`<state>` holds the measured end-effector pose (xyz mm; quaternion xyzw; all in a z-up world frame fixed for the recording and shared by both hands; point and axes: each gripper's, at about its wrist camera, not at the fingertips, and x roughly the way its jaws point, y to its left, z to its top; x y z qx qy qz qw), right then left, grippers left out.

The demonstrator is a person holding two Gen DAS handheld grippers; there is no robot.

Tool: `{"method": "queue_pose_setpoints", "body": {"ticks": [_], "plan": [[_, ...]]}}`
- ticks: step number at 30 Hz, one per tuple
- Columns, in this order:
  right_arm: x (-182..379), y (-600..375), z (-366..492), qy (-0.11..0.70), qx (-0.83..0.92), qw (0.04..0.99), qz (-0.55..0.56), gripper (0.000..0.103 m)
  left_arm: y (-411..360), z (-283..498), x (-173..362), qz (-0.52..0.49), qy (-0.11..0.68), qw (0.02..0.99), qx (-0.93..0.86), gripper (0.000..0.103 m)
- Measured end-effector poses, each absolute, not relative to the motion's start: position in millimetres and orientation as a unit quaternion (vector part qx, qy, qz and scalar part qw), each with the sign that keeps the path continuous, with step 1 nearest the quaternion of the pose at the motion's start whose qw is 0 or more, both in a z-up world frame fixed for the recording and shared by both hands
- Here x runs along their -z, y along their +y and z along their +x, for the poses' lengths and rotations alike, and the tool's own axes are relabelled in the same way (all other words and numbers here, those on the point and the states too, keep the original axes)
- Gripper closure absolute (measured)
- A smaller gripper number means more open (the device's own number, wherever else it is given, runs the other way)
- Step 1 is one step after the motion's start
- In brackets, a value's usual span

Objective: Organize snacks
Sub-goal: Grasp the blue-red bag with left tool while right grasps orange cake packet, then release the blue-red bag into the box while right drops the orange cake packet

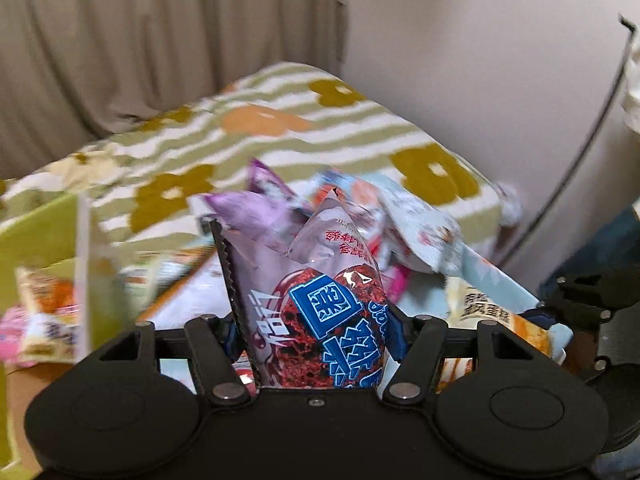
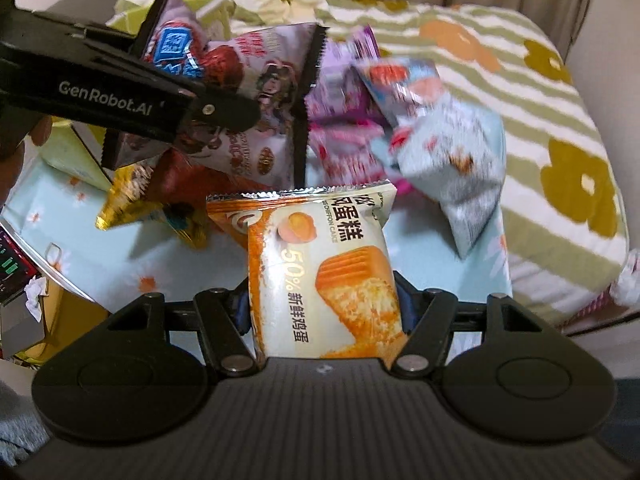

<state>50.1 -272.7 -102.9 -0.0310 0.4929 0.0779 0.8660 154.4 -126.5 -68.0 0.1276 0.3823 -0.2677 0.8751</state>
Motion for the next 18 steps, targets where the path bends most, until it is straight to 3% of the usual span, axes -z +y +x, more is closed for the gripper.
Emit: {"method": "queue_pose_setpoints", "body": {"ticks": [18], "plan": [[-2.0, -131.3, 140.1, 0.403, -0.138, 0.904, -0.033, 0.023, 56.7, 157.7, -27.8, 0.048, 0.317, 0.942, 0.096, 0.035]]}}
